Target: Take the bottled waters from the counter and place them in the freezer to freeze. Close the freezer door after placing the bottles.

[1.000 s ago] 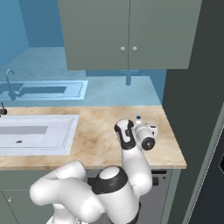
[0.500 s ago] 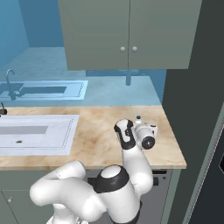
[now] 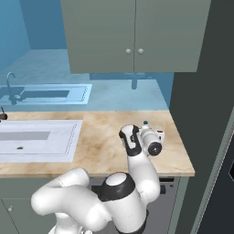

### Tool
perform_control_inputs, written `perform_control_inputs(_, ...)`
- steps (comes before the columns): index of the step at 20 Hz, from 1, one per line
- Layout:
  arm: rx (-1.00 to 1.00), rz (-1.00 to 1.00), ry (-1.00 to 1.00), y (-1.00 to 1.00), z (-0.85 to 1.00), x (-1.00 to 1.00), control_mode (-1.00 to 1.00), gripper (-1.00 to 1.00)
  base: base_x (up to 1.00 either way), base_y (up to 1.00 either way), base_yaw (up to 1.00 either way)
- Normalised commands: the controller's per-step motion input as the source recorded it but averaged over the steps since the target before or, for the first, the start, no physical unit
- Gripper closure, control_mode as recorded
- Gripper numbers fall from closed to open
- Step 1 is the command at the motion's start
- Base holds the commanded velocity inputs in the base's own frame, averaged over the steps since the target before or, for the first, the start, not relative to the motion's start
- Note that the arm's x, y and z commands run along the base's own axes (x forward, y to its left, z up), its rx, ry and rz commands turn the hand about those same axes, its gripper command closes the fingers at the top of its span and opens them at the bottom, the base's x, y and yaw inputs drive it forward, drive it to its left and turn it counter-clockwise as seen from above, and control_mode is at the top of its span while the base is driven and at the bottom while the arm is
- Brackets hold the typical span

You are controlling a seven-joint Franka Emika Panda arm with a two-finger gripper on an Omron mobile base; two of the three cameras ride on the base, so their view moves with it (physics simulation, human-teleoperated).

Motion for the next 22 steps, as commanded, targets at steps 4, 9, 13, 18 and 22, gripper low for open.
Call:
perform_control_inputs(4, -0.05, 0.0, 0.0, 0.13, 0.11, -0.11, -1.0, 1.0, 0.0, 0.0, 0.0)
perform_control_inputs(9, -0.01, 0.0, 0.0, 0.46, 0.81, -0.51, -1.0, 1.0, 0.0, 0.0, 0.0)
perform_control_inputs(13, 0.0, 0.0, 0.0, 0.37, 0.99, -1.0, -1.0, 1.0, 0.0, 0.0, 0.0)
perform_control_inputs(18, 0.0, 0.0, 0.01, 0.26, 0.82, -1.0, -1.0, 1.0, 0.0, 0.0, 0.0)
perform_control_inputs(22, 0.0, 0.0, 0.11, 0.21, 0.76, -1.0, -1.0, 1.0, 0.0, 0.0, 0.0)
